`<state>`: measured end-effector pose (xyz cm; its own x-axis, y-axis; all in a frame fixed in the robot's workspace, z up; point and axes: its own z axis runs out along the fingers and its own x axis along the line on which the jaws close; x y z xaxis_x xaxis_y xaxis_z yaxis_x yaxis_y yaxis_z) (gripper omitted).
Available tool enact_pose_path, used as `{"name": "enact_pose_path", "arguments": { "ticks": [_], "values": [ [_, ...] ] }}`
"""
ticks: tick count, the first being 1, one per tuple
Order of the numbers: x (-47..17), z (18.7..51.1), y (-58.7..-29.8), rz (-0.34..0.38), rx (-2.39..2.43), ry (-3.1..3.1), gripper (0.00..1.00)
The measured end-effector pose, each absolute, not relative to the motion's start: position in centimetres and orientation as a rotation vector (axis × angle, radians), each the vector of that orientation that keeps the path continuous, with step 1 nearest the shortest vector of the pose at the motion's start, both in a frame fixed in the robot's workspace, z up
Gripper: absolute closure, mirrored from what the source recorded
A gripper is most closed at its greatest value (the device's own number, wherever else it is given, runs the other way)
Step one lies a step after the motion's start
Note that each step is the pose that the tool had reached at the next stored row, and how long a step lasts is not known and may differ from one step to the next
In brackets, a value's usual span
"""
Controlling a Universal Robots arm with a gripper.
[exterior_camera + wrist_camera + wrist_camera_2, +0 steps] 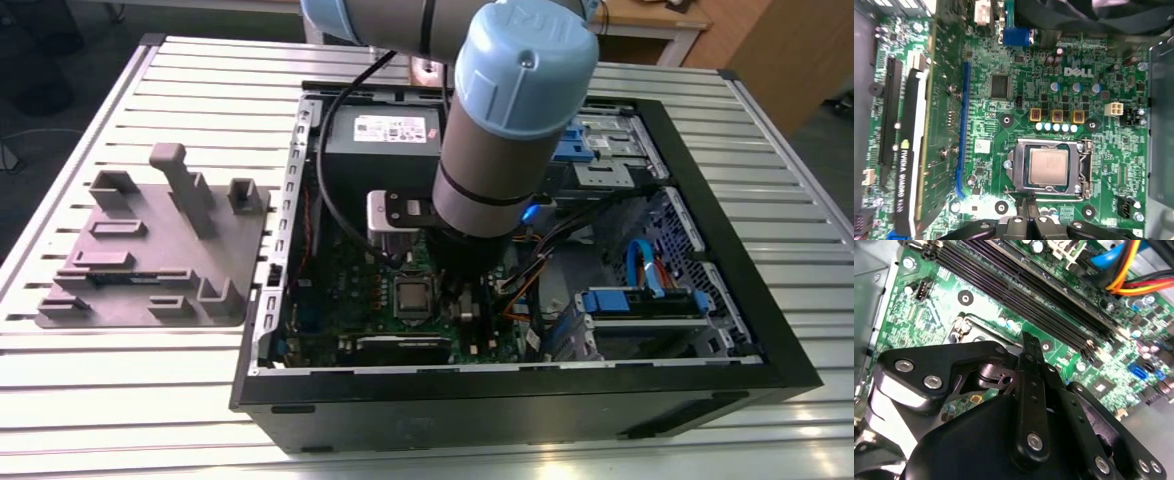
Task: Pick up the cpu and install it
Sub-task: 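Install the first cpu locking lever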
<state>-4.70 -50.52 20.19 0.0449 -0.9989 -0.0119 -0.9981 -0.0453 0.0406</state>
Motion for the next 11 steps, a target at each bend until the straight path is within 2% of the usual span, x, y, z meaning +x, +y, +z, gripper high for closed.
{"name": "enact_pose_path", "arguments": {
  "ticks": [11],
  "values": [
    [-4.70,20.89,-50.53,-0.057,2.255,-2.156,0.90]
  ]
}}
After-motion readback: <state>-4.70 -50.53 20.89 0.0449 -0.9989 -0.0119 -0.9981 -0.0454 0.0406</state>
